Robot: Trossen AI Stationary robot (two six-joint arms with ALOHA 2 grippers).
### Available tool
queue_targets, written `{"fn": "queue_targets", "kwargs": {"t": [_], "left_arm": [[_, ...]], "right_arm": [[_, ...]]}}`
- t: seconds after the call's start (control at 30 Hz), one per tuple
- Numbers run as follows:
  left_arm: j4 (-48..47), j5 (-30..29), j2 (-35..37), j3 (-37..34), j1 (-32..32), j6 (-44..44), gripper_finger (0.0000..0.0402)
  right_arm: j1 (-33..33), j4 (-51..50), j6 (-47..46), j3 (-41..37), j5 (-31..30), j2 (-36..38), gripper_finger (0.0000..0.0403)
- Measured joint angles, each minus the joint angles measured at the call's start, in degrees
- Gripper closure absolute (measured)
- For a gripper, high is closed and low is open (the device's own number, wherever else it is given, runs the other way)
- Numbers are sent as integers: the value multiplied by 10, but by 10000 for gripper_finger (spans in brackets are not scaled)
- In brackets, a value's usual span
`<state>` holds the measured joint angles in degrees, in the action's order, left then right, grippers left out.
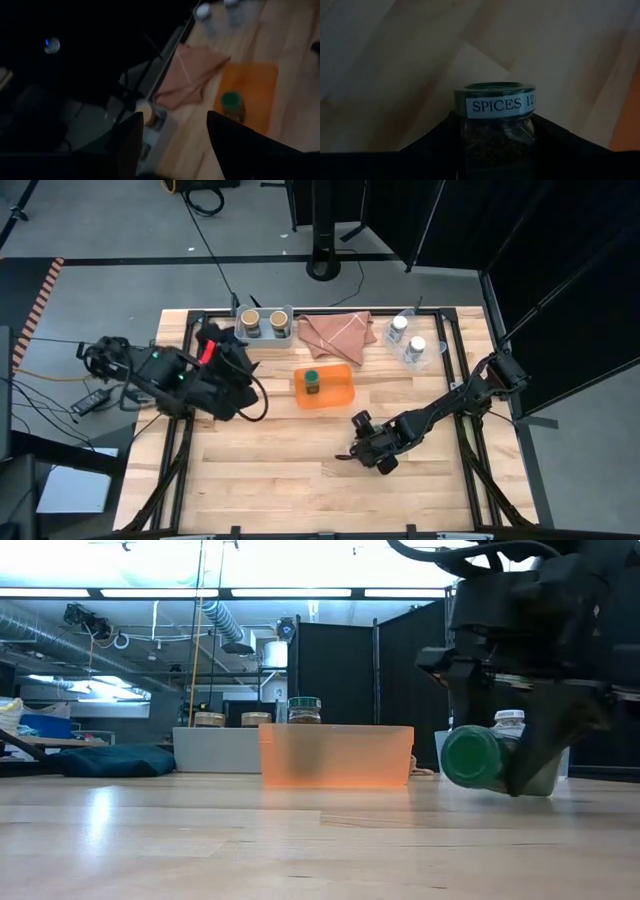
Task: Sort spices by type
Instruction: Put the green seasoning bottle into the orange bin
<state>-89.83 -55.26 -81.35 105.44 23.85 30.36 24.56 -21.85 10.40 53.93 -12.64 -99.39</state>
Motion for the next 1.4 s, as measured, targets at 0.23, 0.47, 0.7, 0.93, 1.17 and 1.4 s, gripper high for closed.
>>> {"fn": "queue_targets", "kwargs": {"t": [0.23, 0.47, 0.7, 0.93, 1.17, 1.4], "left_arm": [[114, -4, 97, -244, 24, 122, 178], [331, 9, 205, -472, 34, 180, 179], [482, 15, 331, -615, 34, 209, 179], [563, 29, 499, -715, 34, 211, 179], [701, 52, 642, -839, 34, 182, 179], [828, 146, 701, -969, 34, 232, 179]], "right_arm": [[0, 24, -91, 0, -14, 0, 201], [1, 43, -144, 0, -26, 0, 201], [2, 72, -168, 0, -29, 0, 200], [2, 95, -169, 0, -29, 0, 199], [-2, 142, -171, 1, -29, 1, 199], [-9, 187, -202, 1, -33, 1, 199]]}}
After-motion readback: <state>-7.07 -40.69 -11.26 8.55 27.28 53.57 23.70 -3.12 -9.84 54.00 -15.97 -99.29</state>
